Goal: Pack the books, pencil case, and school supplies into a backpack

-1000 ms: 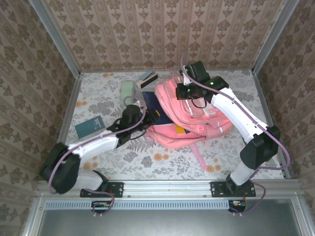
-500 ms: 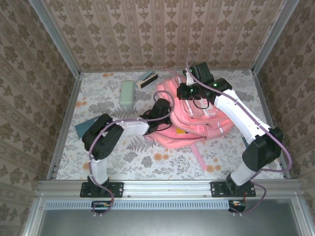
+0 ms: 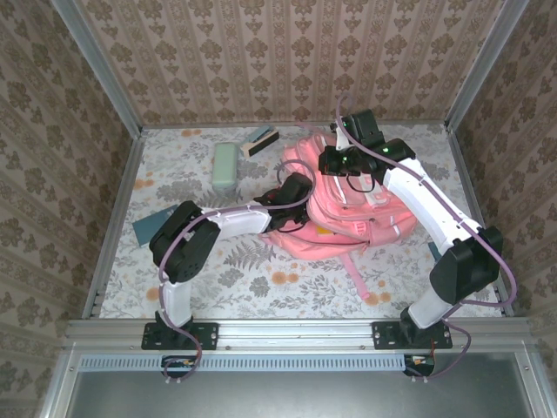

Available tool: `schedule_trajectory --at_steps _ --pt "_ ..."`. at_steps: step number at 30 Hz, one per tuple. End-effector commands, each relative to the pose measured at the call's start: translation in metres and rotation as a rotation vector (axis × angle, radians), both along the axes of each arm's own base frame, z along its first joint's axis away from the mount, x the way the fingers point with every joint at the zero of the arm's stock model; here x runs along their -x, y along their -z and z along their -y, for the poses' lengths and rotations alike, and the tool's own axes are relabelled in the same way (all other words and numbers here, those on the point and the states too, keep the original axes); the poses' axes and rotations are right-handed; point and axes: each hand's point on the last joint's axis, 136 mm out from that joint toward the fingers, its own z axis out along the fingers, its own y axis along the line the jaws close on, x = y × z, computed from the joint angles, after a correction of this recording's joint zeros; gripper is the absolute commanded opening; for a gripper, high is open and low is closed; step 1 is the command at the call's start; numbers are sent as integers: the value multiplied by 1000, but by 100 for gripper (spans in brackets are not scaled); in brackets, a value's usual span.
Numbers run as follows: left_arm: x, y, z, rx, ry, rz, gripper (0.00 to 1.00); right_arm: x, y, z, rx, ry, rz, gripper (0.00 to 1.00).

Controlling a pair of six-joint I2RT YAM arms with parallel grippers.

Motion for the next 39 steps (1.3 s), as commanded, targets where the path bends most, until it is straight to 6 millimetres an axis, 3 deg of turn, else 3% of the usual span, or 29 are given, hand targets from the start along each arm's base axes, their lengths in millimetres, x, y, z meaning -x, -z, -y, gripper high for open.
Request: schedule_trajectory --at_steps 1,5,8,11,18,25,33,39 --pt "2 -6 4 -37 35 24 44 1 -49 -13 -119 -35 123 0" --pt "0 -17 30 27 100 51 34 2 -45 -14 -121 -37 108 0" --pt "1 -23 50 85 151 59 32 3 -44 -14 -121 -37 108 0" --pt "5 -19 52 77 164 41 34 2 -42 -13 -115 -37 103 0" --pt "10 -27 -3 -7 121 51 52 4 -22 -6 -72 -32 83 0" --pt "33 -42 -62 -155 174 74 59 11 9 -2 -28 -35 48 0" --pt "40 -59 -159 -314 78 66 69 24 53 -8 69 -73 -2 0" --pt "31 -66 -236 -362 -59 49 76 32 80 -22 128 -111 -22 14"
